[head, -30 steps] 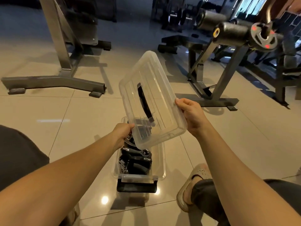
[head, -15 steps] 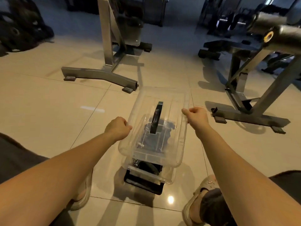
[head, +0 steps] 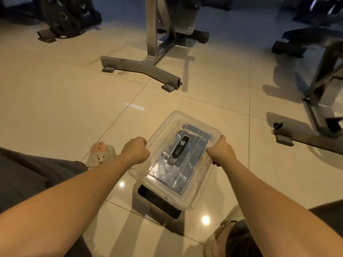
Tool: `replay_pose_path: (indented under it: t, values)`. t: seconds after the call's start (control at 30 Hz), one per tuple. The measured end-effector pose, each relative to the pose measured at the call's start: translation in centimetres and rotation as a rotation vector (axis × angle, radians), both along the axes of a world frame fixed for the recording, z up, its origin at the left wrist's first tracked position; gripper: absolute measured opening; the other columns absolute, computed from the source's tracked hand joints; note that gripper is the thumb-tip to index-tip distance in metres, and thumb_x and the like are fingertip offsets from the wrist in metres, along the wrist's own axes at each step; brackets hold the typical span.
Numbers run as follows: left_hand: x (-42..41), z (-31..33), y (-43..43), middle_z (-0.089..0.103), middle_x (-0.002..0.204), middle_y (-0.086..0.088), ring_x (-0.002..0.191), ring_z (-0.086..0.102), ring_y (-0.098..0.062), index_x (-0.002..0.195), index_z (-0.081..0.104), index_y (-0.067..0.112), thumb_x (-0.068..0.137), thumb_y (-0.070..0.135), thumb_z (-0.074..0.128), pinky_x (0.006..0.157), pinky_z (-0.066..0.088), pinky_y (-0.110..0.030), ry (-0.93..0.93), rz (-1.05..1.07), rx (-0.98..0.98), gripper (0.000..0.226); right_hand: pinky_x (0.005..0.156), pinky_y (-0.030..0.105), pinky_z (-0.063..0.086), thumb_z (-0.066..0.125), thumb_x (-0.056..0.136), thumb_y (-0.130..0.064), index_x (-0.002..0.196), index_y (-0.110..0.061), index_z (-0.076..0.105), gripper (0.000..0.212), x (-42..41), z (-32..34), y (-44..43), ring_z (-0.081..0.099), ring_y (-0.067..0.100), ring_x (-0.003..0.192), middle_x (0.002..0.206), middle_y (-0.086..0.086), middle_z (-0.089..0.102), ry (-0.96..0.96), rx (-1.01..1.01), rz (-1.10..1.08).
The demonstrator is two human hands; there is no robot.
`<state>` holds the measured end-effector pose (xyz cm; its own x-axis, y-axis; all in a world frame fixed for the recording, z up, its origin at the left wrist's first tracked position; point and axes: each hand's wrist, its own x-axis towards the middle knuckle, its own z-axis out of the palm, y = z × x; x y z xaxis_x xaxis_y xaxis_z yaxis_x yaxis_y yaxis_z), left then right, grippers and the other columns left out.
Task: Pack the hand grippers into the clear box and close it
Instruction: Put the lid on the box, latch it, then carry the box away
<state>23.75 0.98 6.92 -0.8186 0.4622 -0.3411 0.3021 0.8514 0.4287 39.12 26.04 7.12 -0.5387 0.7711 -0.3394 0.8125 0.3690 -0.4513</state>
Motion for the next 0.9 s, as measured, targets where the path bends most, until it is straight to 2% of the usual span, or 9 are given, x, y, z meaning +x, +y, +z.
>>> replay_pose_path:
  t: [0.1,0.17,0.3,0.37,0.43,0.53,0.67,0.77,0.9]
  values:
    - [0.5,-1.8,-0.1,0.070,0.089,-0.007,0.084,0.064,-0.030,0.096,0.069,0.010,0.082,0.007,0.050,0.064,0.046,-0.031,0.007,-0.015,0.002,0.023,0.065,0.049,0.063,0.058,0.088,-0.042,0.139,-0.017,0.026,0.064,-0.2,-1.4,1.2,0.070,0.029,0.064,0.086,0.010,0.063,-0.062,0.016,0.052]
    - [1.0,-2.2,-0.2,0.070,0.093,-0.004,0.090,0.065,-0.029,0.102,0.070,0.013,0.087,0.008,0.053,0.069,0.046,-0.032,-0.016,-0.041,0.020,0.023,0.067,0.047,0.063,0.056,0.088,-0.042,0.137,-0.015,0.030,0.061,-0.3,-1.4,1.8,0.071,0.029,0.066,0.089,0.011,0.064,-0.112,0.035,0.066]
    - [1.7,-2.6,0.1,0.069,0.122,-0.006,0.108,0.063,-0.028,0.136,0.060,0.018,0.093,0.014,0.055,0.088,0.050,-0.033,-0.007,-0.047,0.037,0.043,0.077,0.035,0.056,0.055,0.084,-0.036,0.128,-0.010,0.048,0.052,-1.0,-0.9,4.2,0.068,0.029,0.093,0.110,0.010,0.064,-0.295,0.130,0.124]
    - [1.7,-2.9,-0.1,0.066,0.131,-0.006,0.115,0.061,-0.028,0.148,0.049,0.021,0.097,0.020,0.054,0.091,0.047,-0.033,-0.005,-0.067,0.002,0.050,0.084,0.040,0.051,0.056,0.091,-0.035,0.136,-0.011,0.043,0.053,-1.5,-1.1,4.8,0.058,0.033,0.112,0.130,0.013,0.052,-0.294,0.236,0.187]
    - [1.9,-3.1,-0.2,0.065,0.133,-0.007,0.117,0.061,-0.027,0.151,0.043,0.024,0.100,0.024,0.054,0.092,0.046,-0.032,-0.029,-0.052,0.002,0.052,0.094,0.047,0.047,0.051,0.097,-0.035,0.141,-0.012,0.040,0.050,-2.1,-2.0,5.5,0.050,0.036,0.122,0.139,0.014,0.045,-0.218,0.336,0.346]
    - [2.0,-3.5,-0.2,0.066,0.130,-0.008,0.110,0.062,-0.025,0.150,0.045,0.028,0.101,0.024,0.054,0.089,0.045,-0.030,-0.082,0.034,0.081,0.050,0.097,0.048,0.047,0.045,0.102,-0.034,0.138,-0.015,0.047,0.041,-2.9,-3.1,6.4,0.053,0.036,0.119,0.134,0.013,0.052,-0.140,0.323,0.490]
    - [1.6,-3.7,0.8,0.067,0.124,-0.008,0.091,0.064,-0.022,0.147,0.049,0.032,0.101,0.023,0.054,0.081,0.049,-0.030,-0.096,0.111,0.121,0.047,0.080,0.037,0.051,0.056,0.097,-0.023,0.119,-0.013,0.063,0.025,-3.4,-3.1,7.1,0.062,0.033,0.101,0.114,0.011,0.065,-0.066,0.321,0.391]
    - [0.6,-3.4,1.3,0.068,0.116,-0.007,0.090,0.064,-0.021,0.145,0.052,0.029,0.099,0.019,0.056,0.074,0.043,-0.027,-0.124,0.108,0.116,0.048,0.071,0.034,0.047,0.053,0.097,-0.023,0.115,-0.014,0.060,0.021,-3.4,-3.4,7.8,0.061,0.031,0.094,0.108,0.009,0.065,-0.040,0.314,0.321]
    - [-0.3,-2.1,1.0,0.071,0.109,0.000,0.092,0.063,-0.014,0.145,0.052,0.029,0.093,0.018,0.066,0.072,0.041,-0.025,-0.167,0.023,0.031,0.056,0.073,0.036,0.049,0.053,0.099,-0.026,0.111,-0.015,0.057,0.017,-4.0,-3.7,9.3,0.058,0.031,0.089,0.106,0.011,0.066,-0.027,0.177,0.263]
